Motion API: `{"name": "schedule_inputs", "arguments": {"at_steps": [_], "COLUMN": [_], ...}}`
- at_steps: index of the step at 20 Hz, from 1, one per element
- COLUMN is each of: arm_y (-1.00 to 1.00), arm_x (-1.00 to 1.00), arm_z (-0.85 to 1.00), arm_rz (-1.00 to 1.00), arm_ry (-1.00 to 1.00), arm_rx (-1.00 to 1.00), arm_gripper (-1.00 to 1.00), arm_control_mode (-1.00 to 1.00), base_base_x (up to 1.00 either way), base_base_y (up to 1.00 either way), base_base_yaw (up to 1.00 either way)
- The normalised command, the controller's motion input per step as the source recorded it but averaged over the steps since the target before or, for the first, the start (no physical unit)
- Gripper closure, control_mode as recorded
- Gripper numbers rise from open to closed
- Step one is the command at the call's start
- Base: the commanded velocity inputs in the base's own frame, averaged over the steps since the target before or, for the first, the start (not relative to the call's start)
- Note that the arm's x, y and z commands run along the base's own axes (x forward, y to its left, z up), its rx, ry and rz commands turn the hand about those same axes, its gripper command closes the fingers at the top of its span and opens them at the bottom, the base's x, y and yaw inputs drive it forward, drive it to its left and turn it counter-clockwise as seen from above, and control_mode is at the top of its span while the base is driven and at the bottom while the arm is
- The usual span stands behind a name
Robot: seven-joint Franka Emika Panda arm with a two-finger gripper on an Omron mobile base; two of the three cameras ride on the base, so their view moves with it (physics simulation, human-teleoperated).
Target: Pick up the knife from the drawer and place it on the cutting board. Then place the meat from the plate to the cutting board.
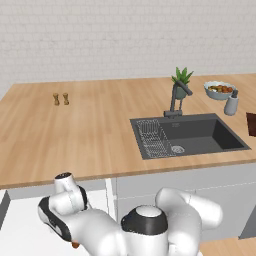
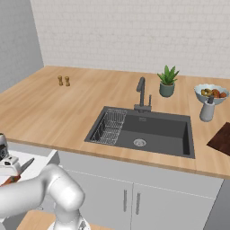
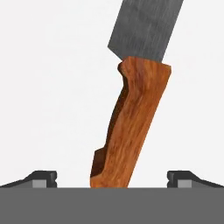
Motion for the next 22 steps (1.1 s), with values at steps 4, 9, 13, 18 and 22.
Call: {"name": "schedule_inputs", "arguments": {"at_steps": [4, 9, 13, 18, 22], "arm_y": [0.00, 0.00, 0.00, 0.00, 0.00], "arm_x": [0.11, 0.03, 0.00, 0.00, 0.00], "arm_z": [-0.24, -0.34, -0.36, -0.28, 0.00], "arm_rz": [-0.07, -0.08, -0.07, -0.04, 0.00], "arm_ry": [0.06, 0.04, 0.03, 0.01, 0.00], "arm_rx": [-0.03, -0.02, -0.01, 0.00, 0.00], "arm_gripper": [-1.00, -1.00, -1.00, -1.00, 1.00], "arm_control_mode": [-1.00, -1.00, -1.00, -1.00, -1.00], "base_base_x": [0.00, 0.00, 0.00, 0.00, 0.00], "base_base_y": [0.00, 0.00, 0.00, 0.00, 0.00], "base_base_yaw": [0.00, 0.00, 0.00, 0.00, 0.00]}}
